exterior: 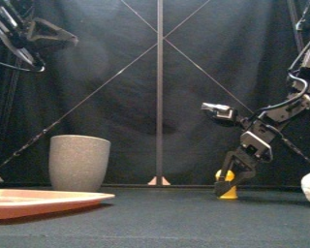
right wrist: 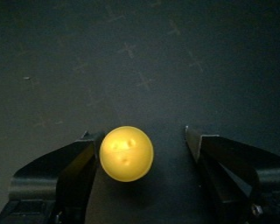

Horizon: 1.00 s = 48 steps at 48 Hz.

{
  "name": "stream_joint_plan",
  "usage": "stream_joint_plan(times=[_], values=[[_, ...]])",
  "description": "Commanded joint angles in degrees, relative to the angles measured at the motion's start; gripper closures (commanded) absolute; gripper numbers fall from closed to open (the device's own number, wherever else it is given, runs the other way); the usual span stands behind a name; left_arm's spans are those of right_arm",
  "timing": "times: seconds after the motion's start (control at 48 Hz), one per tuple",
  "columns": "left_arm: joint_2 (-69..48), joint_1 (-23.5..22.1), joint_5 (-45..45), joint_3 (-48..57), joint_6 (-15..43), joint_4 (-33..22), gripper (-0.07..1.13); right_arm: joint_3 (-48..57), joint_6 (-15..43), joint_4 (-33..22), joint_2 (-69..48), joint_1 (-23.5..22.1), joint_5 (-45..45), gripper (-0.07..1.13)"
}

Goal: Pick the yellow can then place it on the pink plate
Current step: Pick the yellow can

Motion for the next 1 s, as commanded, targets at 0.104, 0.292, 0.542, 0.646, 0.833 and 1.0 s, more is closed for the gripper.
stream_joint_plan(times=[0.104, 0.292, 0.542, 0.646, 0.833, 1.0], values=[[0.26, 0.18, -0.62, -0.79, 0.0, -0.09, 0.98, -0.18, 0.09, 0.88, -1.05, 0.35, -0.26, 0.01], [0.26, 0.09, -0.88, -0.79, 0.09, 0.09, 0.98, 0.18, 0.09, 1.49, -1.14, 1.14, -0.26, 0.01], [0.26, 0.44, -1.76, -0.79, 0.09, 0.09, 0.98, 0.18, 0.09, 2.02, -1.32, 1.49, -0.18, 0.02], [0.26, 0.53, -1.76, -0.79, 0.09, 0.09, 0.98, 0.26, 0.09, 2.11, -1.49, 1.93, 0.0, 0.05], [0.26, 0.62, -1.93, -0.79, 0.09, 0.09, 0.98, 0.26, 0.0, 2.2, -2.64, 2.64, 0.79, 0.24], [0.26, 0.97, -1.93, -0.79, 0.09, 0.09, 0.98, 0.09, 0.0, 2.11, -2.72, 2.9, 1.85, 0.35]])
